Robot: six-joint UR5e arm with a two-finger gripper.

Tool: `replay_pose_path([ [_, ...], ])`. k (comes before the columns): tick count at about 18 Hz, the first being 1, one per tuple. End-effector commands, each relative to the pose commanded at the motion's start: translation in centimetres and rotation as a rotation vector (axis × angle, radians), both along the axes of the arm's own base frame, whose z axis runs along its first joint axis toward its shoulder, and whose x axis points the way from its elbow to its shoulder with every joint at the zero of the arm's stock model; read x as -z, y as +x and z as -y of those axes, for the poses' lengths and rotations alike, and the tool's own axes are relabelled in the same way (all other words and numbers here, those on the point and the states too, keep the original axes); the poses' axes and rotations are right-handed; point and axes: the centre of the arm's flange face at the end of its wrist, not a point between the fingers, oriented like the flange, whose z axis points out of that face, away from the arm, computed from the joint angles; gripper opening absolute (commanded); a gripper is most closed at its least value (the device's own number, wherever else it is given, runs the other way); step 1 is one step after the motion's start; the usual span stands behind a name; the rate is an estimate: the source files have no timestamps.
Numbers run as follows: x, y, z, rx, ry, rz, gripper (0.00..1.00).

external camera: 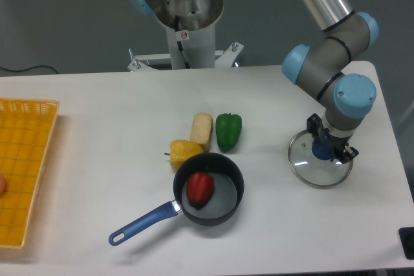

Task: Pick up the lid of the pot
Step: 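Close the gripper around the blue knob of the glass lid, then lift the glass lid by its knob up off the table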

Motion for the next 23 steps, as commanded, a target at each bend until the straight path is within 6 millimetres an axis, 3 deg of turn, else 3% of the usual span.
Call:
replay_pose_path([
  [8,-2.3,0.3,-0.9,0.0,-0.005,0.022,0.41],
  [23,-10.5,3.6,-0.9,-0.02,-0.016,0.112,0.41],
])
